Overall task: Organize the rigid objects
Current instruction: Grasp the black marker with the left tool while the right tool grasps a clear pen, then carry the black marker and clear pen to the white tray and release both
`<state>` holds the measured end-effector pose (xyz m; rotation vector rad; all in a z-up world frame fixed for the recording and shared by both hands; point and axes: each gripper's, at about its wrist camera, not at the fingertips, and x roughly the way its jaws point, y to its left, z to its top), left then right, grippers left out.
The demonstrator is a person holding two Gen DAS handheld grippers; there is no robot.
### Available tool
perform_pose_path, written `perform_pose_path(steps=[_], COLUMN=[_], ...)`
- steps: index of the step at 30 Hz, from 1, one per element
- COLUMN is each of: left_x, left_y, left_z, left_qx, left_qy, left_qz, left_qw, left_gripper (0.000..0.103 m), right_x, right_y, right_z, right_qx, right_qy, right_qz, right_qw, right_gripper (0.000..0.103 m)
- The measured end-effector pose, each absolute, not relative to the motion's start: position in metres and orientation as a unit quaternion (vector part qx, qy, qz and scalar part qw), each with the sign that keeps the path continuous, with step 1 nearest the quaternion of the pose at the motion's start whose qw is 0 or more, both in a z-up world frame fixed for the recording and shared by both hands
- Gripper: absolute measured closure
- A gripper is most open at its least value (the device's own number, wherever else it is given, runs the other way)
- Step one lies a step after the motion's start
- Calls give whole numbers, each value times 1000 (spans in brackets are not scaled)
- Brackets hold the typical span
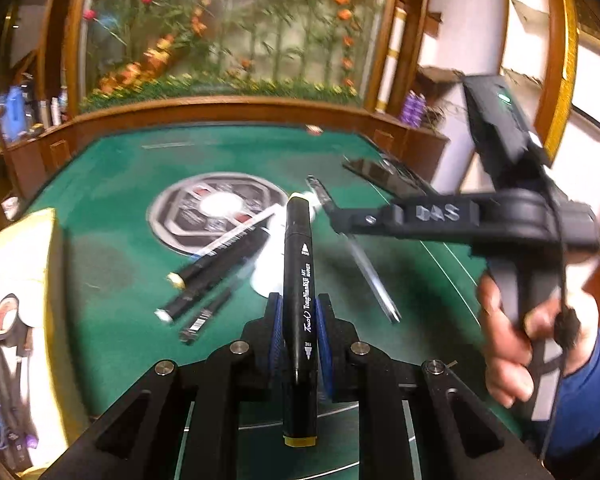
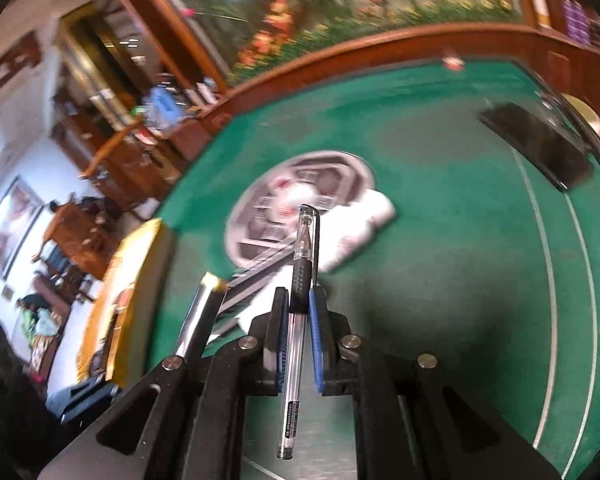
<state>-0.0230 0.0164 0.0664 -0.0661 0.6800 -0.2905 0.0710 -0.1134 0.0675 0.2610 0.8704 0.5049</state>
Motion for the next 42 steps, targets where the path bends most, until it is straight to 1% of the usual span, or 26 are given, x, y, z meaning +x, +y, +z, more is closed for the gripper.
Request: perform_pose_path(steps=[4,10,26,42], left_x=[-25,-34,-49,-71], left_y=[36,56,104,177], left_z=[71,74,79,79], left_qx=[-50,-51,-76,-128], left_qy=[322,305,286,262], left_qz=[-119,-83,-45,16], left_qw=[938,947,954,956], left_gripper=[87,87,87,87], right_x=[56,45,31,20], right_y=[-103,-89,-32,70], right_z=[79,82,79,91], right_qx=[114,111,97,42], right_qy=[384,378,399,412], right_qz=[268,297,346,400], right_qw=[876,870,844,818], right_gripper=[93,93,93,93])
